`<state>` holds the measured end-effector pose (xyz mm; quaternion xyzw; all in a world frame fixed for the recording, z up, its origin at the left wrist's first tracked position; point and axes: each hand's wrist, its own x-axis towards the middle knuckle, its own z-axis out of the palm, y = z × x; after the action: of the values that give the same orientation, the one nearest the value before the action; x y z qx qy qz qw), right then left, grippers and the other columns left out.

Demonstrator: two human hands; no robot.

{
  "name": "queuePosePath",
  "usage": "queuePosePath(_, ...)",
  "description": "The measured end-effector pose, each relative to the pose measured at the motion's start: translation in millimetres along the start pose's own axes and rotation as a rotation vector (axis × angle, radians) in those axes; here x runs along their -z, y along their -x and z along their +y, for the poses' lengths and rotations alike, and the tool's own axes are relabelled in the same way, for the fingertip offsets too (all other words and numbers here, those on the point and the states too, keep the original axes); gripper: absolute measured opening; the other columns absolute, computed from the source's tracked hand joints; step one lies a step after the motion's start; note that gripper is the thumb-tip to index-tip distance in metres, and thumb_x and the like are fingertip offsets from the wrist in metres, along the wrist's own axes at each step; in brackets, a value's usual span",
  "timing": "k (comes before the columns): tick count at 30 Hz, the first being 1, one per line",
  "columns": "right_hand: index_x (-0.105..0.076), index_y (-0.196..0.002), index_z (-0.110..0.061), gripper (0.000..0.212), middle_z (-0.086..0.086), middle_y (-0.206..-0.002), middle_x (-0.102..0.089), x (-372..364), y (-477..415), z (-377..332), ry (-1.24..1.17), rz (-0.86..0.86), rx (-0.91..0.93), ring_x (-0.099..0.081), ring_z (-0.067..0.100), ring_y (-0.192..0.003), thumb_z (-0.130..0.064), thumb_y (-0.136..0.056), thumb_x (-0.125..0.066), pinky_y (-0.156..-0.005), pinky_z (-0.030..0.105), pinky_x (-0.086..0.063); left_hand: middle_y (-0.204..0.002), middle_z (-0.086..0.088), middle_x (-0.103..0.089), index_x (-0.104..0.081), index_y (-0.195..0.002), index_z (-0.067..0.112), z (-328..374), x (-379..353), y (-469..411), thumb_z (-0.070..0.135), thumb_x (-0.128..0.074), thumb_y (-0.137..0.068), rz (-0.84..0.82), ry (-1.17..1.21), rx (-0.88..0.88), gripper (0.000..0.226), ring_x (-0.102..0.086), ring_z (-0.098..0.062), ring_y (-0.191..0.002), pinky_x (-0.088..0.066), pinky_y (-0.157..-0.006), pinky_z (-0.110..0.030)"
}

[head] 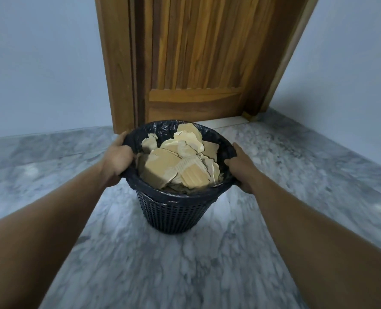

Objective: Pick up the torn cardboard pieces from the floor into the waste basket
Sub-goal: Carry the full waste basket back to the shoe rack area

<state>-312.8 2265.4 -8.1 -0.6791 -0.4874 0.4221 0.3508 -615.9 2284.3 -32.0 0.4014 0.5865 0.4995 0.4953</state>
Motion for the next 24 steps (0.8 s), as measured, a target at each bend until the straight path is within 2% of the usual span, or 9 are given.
queuePosePath(4,-0.02,-0.161,-0.034,0.072,0.003,-0.146,-0.047,-4,-6,3,-0.162,0.018,-0.041,-0.059,0.015,-0.092,0.003,-0.102,-0.037,-0.078,0.036,-0.057,-0.111,-0.002,-0.068,-0.042,-0.15,0.035,-5,1,-4,-0.022,-0.038,-0.08,-0.003,0.072,0.046,0.09,-0.064,-0.025,-0.086,-0.054,-0.087,-0.05)
queuePosePath(8,-0.038,-0.154,-0.021,0.062,-0.004,-0.095,-0.057,-1,-20,-4,-0.153,0.027,-0.018,-0.058,0.017,-0.081,0.01,-0.101,-0.032,-0.088,0.043,-0.055,-0.118,-0.005,-0.063,-0.04,-0.151,0.035,2,-7,-19,-0.02,-0.034,-0.085,-0.004,0.073,0.058,0.086,-0.062,-0.025,-0.086,-0.053,-0.091,-0.053)
queuePosePath(10,-0.036,-0.156,-0.024,0.064,-0.001,-0.105,-0.06,0,-33,-10,-0.181,0.025,-0.023,-0.058,0.015,-0.083,0.01,-0.102,-0.033,-0.084,0.038,-0.057,-0.113,-0.004,-0.064,-0.042,-0.148,0.038,6,-10,-31,-0.018,-0.035,-0.085,0.0,0.061,0.068,0.084,-0.062,-0.027,-0.085,-0.054,-0.089,-0.053)
queuePosePath(12,-0.029,-0.159,-0.03,0.067,0.003,-0.137,-0.056,7,-46,-19,-0.216,0.044,-0.042,-0.059,0.014,-0.089,0.006,-0.103,-0.036,-0.076,0.032,-0.057,-0.116,-0.004,-0.067,-0.042,-0.149,0.041,15,-17,-46,-0.016,-0.036,-0.083,0.0,0.042,0.072,0.087,-0.064,-0.027,-0.089,-0.054,-0.093,-0.056)
queuePosePath(14,-0.026,-0.16,-0.034,0.067,0.004,-0.153,-0.048,19,-55,-35,-0.229,0.079,-0.054,-0.06,0.014,-0.095,0.002,-0.105,-0.038,-0.076,0.031,-0.057,-0.114,0.001,-0.067,-0.04,-0.149,0.039,35,-27,-52,-0.019,-0.034,-0.085,-0.012,0.09,0.092,0.087,-0.065,-0.021,-0.092,-0.06,-0.083,-0.044)
queuePosePath(16,-0.024,-0.161,-0.036,0.066,0.004,-0.157,-0.042,37,-59,-59,-0.219,0.103,-0.068,-0.057,0.02,-0.109,-0.001,-0.107,-0.038,-0.085,0.034,-0.056,-0.11,0.005,-0.063,-0.039,-0.15,0.036,66,-39,-50,-0.022,-0.033,-0.086,-0.028,0.13,0.112,0.087,-0.062,-0.015,-0.092,-0.058,-0.065,-0.031)
queuePosePath(18,-0.025,-0.16,-0.037,0.064,0.002,-0.159,-0.039,63,-55,-90,-0.224,0.118,-0.076,-0.052,0.024,-0.125,-0.002,-0.107,-0.038,-0.103,0.041,-0.051,-0.115,0.002,-0.061,-0.041,-0.149,0.035,108,-53,-42,-0.023,-0.033,-0.084,-0.057,0.127,0.116,0.088,-0.06,-0.017,-0.096,-0.057,-0.06,-0.028)
queuePosePath(22,-0.029,-0.158,-0.037,0.063,-0.004,-0.157,-0.041,132,-32,-163,-0.24,0.173,-0.105,-0.047,0.019,-0.135,-0.003,-0.107,-0.041,-0.114,0.04,-0.041,-0.115,-0.001,-0.067,-0.062,-0.121,0.041,211,-89,-20,-0.023,-0.034,-0.078,-0.077,0.048,0.078,0.082,-0.062,-0.025,-0.109,-0.059,-0.078,-0.036)
queuePosePath(24,-0.033,-0.157,-0.038,0.063,-0.008,-0.149,-0.045,177,-16,-206,-0.249,0.209,-0.139,-0.049,0.016,-0.13,-0.003,-0.106,-0.044,-0.111,0.035,-0.041,-0.115,-0.002,-0.069,-0.062,-0.126,0.039,275,-114,-8,-0.022,-0.033,-0.075,-0.092,-0.006,0.078,0.084,-0.062,-0.025,-0.111,-0.057,-0.089,-0.043)
